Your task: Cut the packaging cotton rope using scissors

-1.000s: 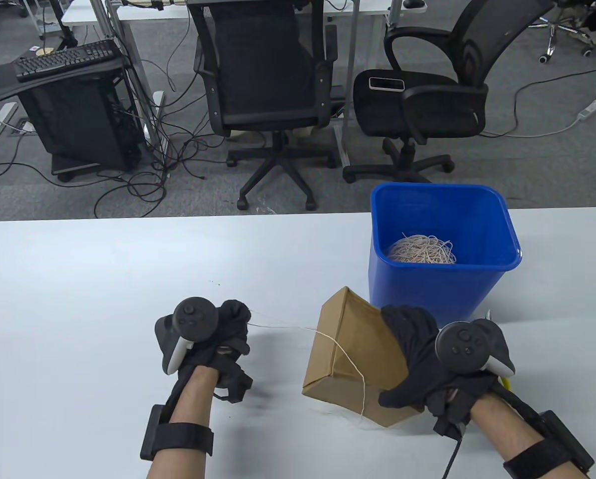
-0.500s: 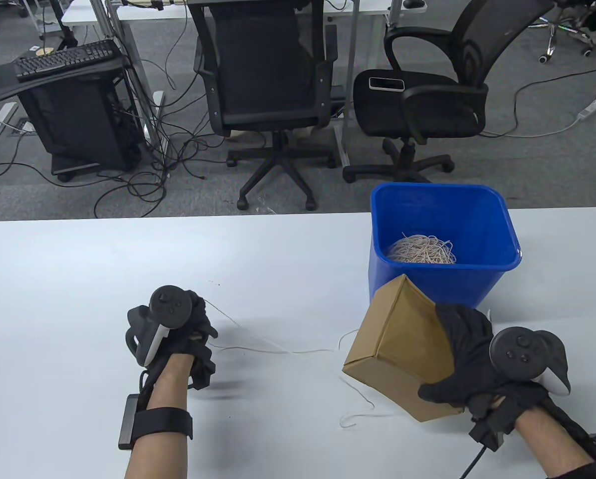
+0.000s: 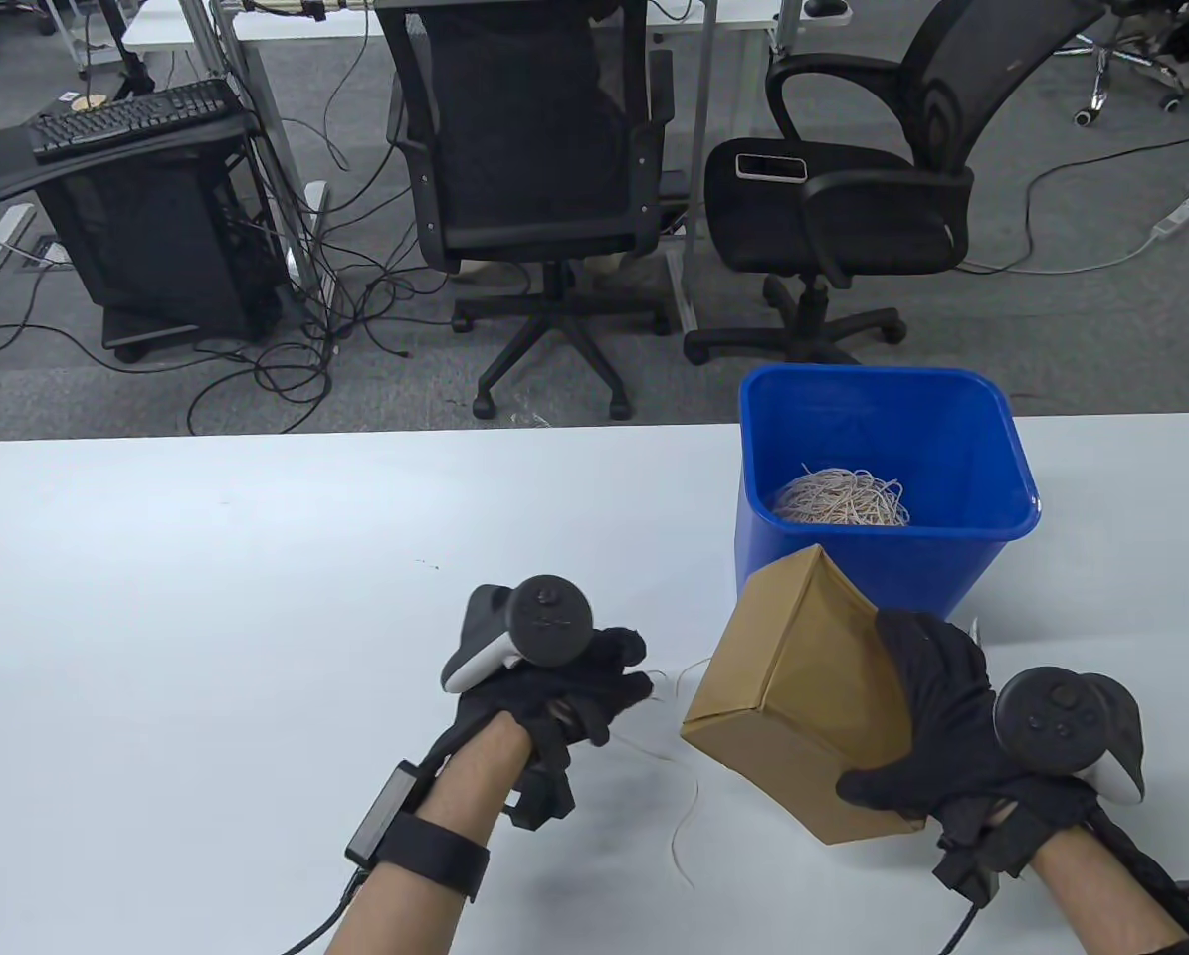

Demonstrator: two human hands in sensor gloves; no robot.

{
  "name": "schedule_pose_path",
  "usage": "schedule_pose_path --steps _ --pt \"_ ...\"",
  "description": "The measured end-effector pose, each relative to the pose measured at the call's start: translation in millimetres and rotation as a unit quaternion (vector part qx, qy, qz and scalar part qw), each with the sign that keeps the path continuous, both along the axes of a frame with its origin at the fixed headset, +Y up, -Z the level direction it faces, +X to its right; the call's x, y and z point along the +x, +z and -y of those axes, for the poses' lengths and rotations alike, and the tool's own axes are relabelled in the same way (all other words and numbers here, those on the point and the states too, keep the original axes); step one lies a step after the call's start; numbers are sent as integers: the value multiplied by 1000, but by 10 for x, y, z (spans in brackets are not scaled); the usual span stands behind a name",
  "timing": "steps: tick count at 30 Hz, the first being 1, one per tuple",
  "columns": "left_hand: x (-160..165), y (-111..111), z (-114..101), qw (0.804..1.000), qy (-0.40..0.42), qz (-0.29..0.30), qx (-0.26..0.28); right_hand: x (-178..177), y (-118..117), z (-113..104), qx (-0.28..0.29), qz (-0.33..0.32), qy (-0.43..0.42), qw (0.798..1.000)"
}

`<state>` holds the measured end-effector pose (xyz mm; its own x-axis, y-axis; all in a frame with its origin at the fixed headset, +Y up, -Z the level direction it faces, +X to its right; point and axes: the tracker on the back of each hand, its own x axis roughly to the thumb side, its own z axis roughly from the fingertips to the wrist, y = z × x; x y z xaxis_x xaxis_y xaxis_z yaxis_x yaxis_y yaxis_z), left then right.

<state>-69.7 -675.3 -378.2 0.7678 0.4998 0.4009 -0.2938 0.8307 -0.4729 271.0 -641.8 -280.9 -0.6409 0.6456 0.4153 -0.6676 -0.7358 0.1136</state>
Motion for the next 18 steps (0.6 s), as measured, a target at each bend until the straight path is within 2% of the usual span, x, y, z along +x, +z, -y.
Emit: schedule_pose_path --steps 3,7,13,18 --pt "127 -39 29 997 -75 4 30 62 36 13 -1 0 -12 1000" --pt "280 -67 156 989 -128 -11 67 120 59 39 -2 -2 -37 999" --pt "601 -153 578 979 -200 33 23 119 66 81 -4 -6 -45 999" --pt "617 -227 797 960 -278 31 -2 102 76 106 -5 -6 -49 999"
